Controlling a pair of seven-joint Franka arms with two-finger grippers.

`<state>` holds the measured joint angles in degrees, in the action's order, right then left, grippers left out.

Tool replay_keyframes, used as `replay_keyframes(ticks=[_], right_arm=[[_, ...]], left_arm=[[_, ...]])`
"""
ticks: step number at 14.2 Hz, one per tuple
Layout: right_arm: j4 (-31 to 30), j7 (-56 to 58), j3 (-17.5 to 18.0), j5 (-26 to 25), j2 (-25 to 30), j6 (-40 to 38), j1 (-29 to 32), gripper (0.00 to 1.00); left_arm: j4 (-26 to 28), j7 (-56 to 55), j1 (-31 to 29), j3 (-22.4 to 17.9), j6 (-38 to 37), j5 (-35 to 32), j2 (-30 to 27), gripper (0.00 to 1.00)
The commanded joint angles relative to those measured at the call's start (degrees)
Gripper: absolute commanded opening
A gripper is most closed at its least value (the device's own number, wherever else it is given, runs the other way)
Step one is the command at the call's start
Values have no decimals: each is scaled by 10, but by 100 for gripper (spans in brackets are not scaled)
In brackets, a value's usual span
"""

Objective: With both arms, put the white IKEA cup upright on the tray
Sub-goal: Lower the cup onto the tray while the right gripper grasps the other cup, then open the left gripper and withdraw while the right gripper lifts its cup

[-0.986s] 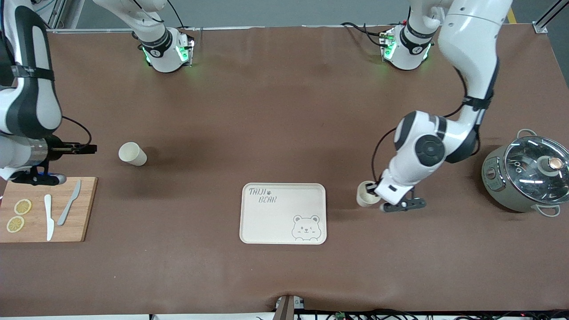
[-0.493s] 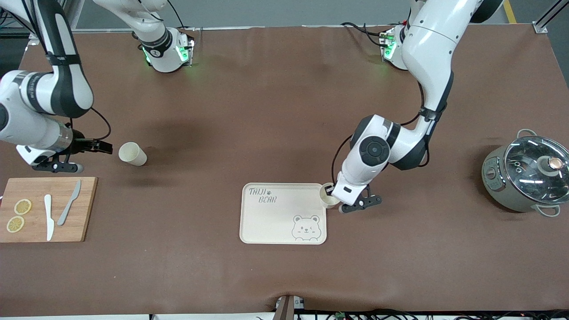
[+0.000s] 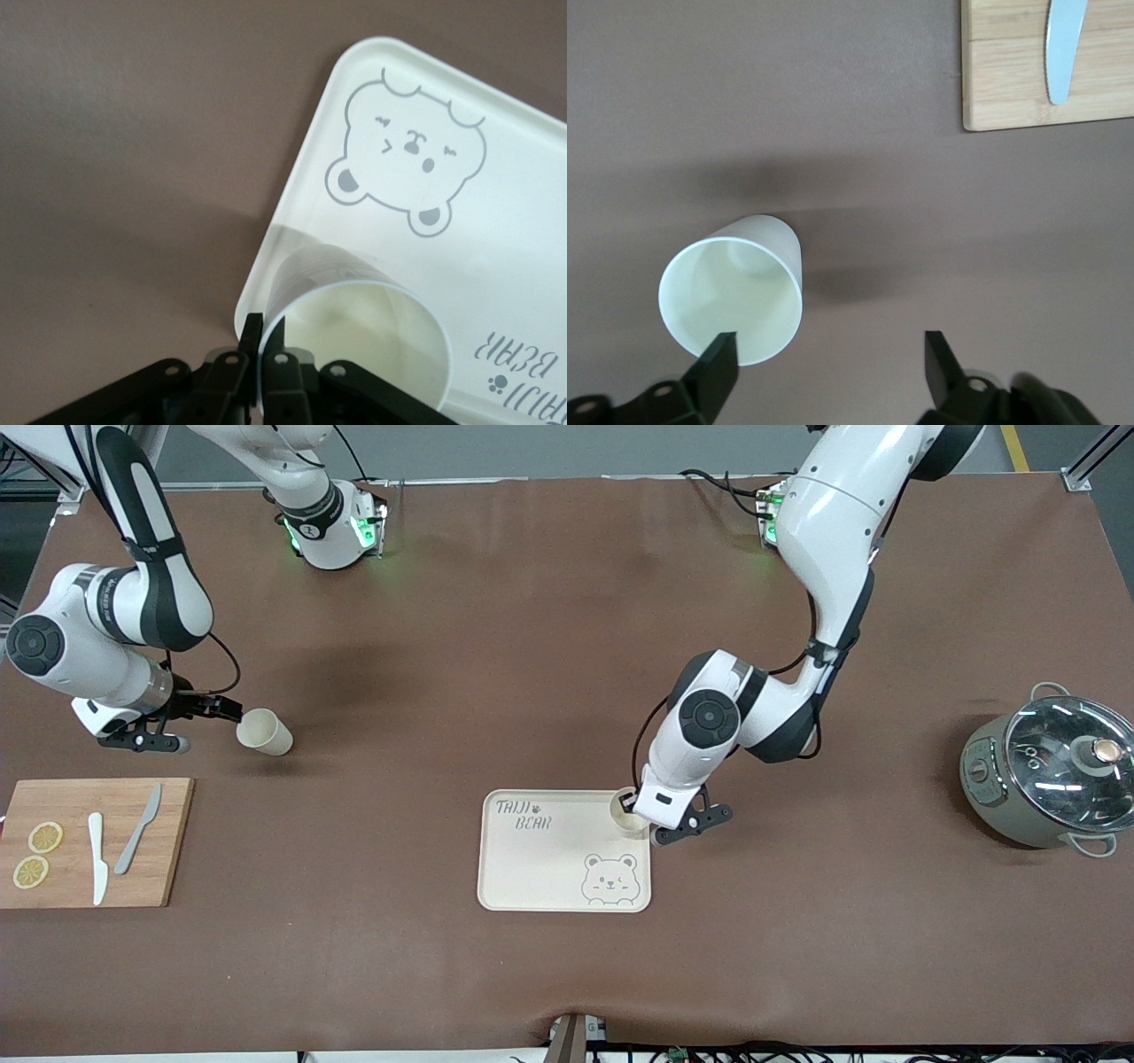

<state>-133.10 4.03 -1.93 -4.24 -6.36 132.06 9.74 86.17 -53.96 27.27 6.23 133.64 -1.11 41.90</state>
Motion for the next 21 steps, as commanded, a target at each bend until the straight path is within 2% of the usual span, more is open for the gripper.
replay_keyframes(ticks=[1,2,3,4,5,6,7,8,9,12,14,16,18,21], right_arm=[[-40,5,7,25,5,56,9,63],[-50,5,7,49,4,70,6,63],[-52,6,7,59,-1,80,5,60],[-52,5,8,61,-8,91,5,39],[-53,5,7,62,-10,91,3,31],[-55,5,8,62,-15,91,3,20],[-58,4,8,62,-16,91,0,19],[-58,4,8,63,-17,91,-2,12],[-59,4,8,69,-17,91,-3,0],[-57,2,10,78,-15,85,-3,0],[-52,-3,11,100,6,66,-8,0],[-28,-6,10,142,21,2,-11,0],[14,-6,8,162,20,-72,-10,0],[56,-29,7,179,12,-100,-10,0]], left_arm=[[-26,-6,9,-5,-10,14,26,0],[-26,-6,9,-5,-10,14,30,1],[-26,-7,9,-5,-10,14,28,18],[-26,-8,9,-5,-10,15,27,38],[-26,-8,8,-5,-10,14,25,66],[-26,-4,8,-8,-10,8,23,100],[-26,-3,6,-7,-10,8,22,100],[-26,-2,3,-8,-11,8,17,100],[-26,-2,2,-8,-11,8,12,100],[-26,-5,-7,-11,-28,8,-16,100],[-26,-1,-12,-16,-56,7,-44,100],[-25,5,-33,-17,-86,6,-78,100],[-25,32,-48,-17,-122,6,-106,100],[-25,90,-87,-17,-178,6,-152,100]])
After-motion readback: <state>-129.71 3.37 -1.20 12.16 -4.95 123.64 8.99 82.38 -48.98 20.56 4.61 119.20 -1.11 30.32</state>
